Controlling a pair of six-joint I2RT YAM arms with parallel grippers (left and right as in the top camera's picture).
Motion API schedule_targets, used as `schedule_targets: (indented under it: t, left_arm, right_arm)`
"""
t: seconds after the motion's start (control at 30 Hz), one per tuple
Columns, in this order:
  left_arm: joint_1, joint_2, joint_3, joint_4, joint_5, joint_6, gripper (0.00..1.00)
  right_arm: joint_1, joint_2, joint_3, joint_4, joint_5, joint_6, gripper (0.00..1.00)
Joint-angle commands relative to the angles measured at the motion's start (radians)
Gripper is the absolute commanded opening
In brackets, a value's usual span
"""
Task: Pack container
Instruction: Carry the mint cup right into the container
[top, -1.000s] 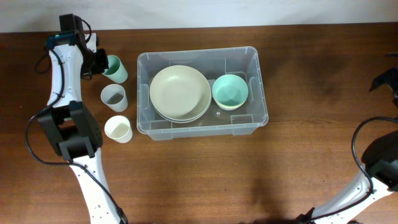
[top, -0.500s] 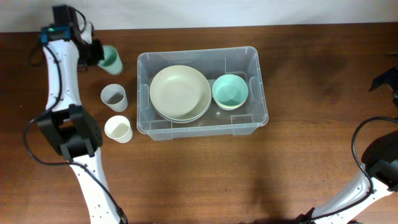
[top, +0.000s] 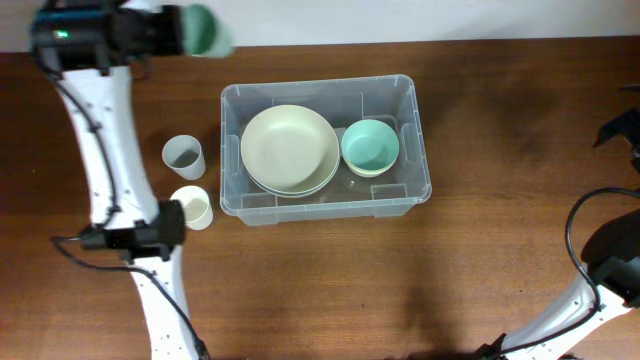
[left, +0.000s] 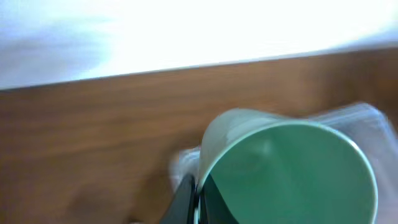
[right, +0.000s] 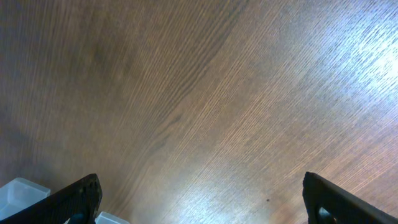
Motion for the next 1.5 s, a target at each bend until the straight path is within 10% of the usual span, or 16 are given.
schedule_targets:
  t: [0.0, 0.5, 1.47]
  left_arm:
    - [-0.142, -0.03, 0.011, -0.065, 0.048, 0.084, 0.01]
    - [-0.51, -0.027, -0.255, -0.136, 0.006, 0.115, 0.01]
    - [-0.563, -0.027, -0.758, 0.131, -0.059, 0.078, 0.01]
  right_arm:
    - [0.004, -0.021, -0.004, 0.0, 0.005, 0.008, 0.99]
    - [0.004, -0.021, -0.004, 0.0, 0.005, 0.008, 0.99]
    - [0.004, -0.021, -0.004, 0.0, 0.005, 0.008, 0.99]
